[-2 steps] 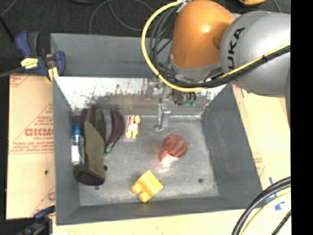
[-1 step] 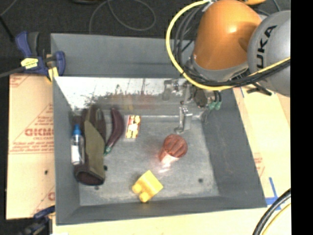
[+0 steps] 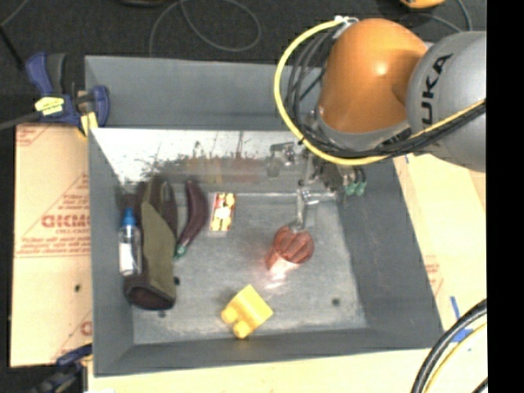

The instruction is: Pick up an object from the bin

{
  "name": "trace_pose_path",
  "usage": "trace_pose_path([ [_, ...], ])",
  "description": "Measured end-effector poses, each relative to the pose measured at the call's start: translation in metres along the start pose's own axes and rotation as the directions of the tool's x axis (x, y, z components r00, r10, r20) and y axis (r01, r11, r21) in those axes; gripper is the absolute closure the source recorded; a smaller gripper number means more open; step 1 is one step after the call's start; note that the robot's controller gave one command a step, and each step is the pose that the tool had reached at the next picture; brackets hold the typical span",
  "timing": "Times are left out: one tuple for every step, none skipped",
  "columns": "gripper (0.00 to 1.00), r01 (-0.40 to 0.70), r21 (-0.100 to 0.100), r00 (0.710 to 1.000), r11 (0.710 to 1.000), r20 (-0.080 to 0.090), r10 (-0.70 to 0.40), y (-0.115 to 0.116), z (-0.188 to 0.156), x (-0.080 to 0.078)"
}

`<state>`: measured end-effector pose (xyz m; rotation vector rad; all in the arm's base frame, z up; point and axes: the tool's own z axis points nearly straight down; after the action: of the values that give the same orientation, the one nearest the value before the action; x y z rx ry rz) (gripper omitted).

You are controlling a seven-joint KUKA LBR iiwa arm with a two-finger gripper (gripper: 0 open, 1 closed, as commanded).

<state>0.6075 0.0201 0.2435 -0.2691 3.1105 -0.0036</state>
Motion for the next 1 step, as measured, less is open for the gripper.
trace_pose_path([
  [0.00, 0.054, -0.009, 0.998, 0.998, -0.022, -0.054, -0.0249, 0.0202, 0.0219],
])
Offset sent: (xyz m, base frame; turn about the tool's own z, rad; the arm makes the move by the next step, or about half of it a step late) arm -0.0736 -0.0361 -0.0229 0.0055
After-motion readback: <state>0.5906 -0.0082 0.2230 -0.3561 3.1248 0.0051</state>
